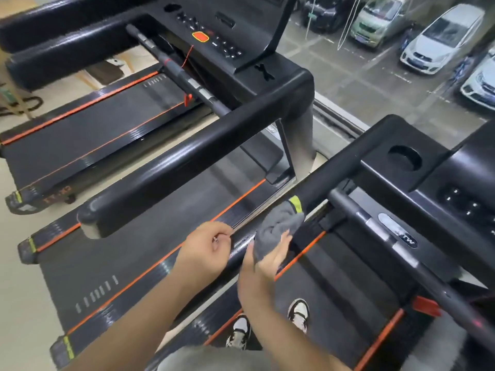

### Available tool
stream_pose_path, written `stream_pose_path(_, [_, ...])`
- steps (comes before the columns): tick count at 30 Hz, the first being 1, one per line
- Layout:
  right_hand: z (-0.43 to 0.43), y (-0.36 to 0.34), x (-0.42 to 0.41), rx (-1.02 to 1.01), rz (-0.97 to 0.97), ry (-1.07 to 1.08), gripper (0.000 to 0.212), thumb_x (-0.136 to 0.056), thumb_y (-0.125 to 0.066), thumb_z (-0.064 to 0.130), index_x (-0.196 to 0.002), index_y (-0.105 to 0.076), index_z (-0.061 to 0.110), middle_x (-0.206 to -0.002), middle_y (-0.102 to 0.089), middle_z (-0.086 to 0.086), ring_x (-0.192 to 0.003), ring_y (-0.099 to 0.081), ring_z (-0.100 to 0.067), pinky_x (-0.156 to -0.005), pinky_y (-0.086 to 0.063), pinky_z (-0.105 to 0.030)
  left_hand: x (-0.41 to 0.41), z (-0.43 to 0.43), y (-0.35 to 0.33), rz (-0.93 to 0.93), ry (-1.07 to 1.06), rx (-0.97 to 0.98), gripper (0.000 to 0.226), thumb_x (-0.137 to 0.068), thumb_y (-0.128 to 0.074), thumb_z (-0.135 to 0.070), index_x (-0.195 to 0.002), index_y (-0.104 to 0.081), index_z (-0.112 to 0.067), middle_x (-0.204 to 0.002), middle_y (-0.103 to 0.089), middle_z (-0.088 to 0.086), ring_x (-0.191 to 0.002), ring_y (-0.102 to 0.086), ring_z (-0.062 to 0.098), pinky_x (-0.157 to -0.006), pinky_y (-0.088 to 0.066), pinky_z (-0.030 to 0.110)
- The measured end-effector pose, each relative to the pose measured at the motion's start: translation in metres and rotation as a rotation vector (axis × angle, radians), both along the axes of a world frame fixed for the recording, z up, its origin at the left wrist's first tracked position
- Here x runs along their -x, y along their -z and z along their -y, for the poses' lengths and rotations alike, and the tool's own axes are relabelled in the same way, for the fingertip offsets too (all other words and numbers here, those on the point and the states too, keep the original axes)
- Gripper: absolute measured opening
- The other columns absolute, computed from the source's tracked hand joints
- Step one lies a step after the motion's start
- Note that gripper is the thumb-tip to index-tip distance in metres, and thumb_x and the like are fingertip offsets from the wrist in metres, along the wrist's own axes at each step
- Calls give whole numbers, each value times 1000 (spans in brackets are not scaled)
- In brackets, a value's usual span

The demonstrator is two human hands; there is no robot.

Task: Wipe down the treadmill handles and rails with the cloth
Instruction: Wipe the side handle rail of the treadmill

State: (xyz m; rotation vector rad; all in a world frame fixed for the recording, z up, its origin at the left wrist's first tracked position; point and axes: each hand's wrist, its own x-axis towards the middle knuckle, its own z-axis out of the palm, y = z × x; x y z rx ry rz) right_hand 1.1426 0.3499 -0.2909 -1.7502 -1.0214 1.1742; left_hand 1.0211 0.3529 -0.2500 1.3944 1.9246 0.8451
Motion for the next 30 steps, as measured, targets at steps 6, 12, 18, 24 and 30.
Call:
stream_pose_path(6, [-49,-13,-4,493,-160,184,75,-104,-29,64,-156,-35,9,-155,-44,-11,-127,-54,-33,-100,-44,-38,17,11,4,39,-63,-30,21,-96,-63,-10,-101,-73,-28,-96,-70,-12,-83,-63,5,-76,-45,15])
stream_pose_path(12, [-141,-27,-72,327,-280,312,67,-102,-22,57,-153,-43,17,-151,-52,-10,-133,-55,-32,-98,-47,-38,12,33,1,142,-50,-87,28,-96,-64,-3,-97,-72,-30,-85,-69,-9,-73,-61,10,-70,-45,12])
stream_pose_path(18, [-49,-42,2,426,-184,332,70,-107,-30,56,-151,-35,1,-144,-49,-9,-142,-41,-34,-111,-31,-36,18,44,-2,134,-156,-181,26,-95,-60,3,-97,-74,-19,-94,-71,-12,-91,-65,6,-76,-43,9])
stream_pose_path(24, [41,-51,62,744,-489,279,58,-99,-33,72,-102,-60,20,-85,-69,-3,-74,-71,-25,-67,-56,-33,41,53,-3,215,-287,-130,31,-97,-57,-1,-97,-72,-28,-97,-74,-12,-89,-68,6,-77,-47,10])
stream_pose_path(30, [-24,-79,18,565,-463,345,44,-103,-31,52,-78,-45,20,-56,-55,3,-47,-54,-18,-69,-52,-34,52,67,2,288,-323,-141,26,-98,-58,1,-98,-73,-21,-89,-72,-10,-77,-67,23,-70,-50,15])
